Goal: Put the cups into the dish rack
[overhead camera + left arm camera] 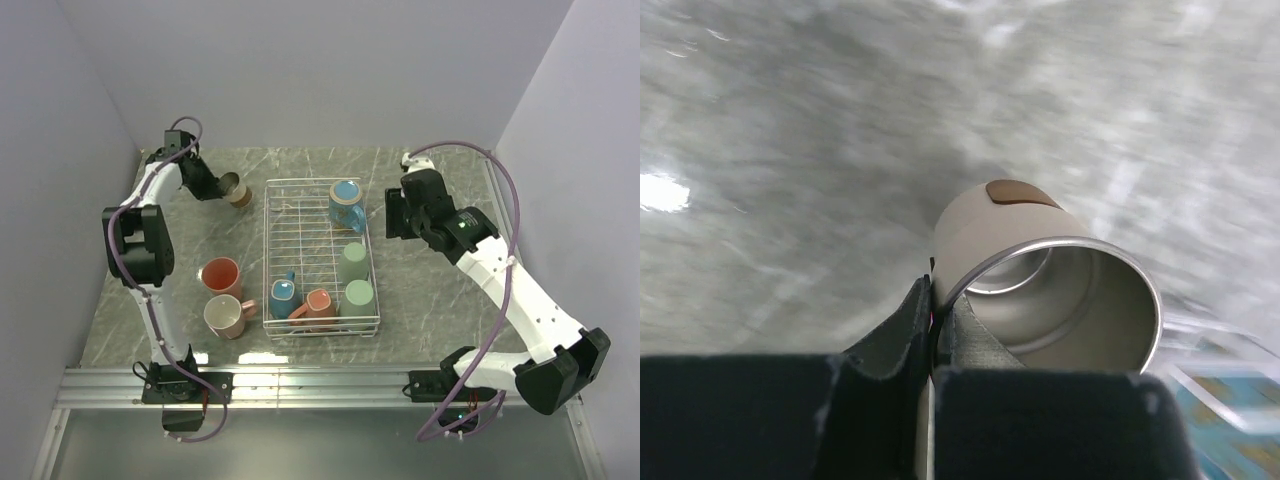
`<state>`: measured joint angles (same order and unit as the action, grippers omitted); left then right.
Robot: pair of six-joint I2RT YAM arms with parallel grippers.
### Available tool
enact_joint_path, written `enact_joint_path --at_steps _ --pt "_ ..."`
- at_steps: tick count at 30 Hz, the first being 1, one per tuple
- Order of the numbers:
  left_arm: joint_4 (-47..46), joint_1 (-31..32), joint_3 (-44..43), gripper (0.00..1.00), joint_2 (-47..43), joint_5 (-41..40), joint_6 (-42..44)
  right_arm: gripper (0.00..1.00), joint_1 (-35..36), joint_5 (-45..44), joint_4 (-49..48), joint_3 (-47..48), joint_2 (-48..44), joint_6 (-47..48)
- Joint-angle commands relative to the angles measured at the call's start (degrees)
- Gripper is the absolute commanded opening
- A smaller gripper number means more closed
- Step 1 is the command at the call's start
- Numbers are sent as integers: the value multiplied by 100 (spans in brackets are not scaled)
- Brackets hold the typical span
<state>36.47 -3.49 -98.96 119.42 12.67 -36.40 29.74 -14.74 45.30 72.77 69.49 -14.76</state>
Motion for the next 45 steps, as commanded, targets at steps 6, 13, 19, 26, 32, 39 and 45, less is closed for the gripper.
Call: enact_joint_path --at_steps 6,13,19,26,32,39,45 --pt "-1467 -56 500 0 -1684 2169 -1123 65 -248 2516 -372 1562 344 -280" --pt "-2808 -21 1263 0 -2606 3495 -2271 76 -609 5725 -2458 1398 705 -2184" --pt "-5192 260 2520 0 -3538 4244 -3801 81 -609 6808 -4894 844 890 -3971" --pt "-5975 1006 2926 0 -4058 4235 -4656 85 -381 6538 -3899 1555 1259 -3078" --pt "-5890 1587 2953 0 -4286 4121 -4991 86 -337 5984 -3159 1819 1181 -2233" --pt "-5941 1965 3145 0 -4488 4244 -5280 87 -258 5606 -2965 1723 891 -1705" --pt "-6011 2220 3286 0 -4611 4367 -5482 88 -232 5772 -3597 1416 583 -1951"
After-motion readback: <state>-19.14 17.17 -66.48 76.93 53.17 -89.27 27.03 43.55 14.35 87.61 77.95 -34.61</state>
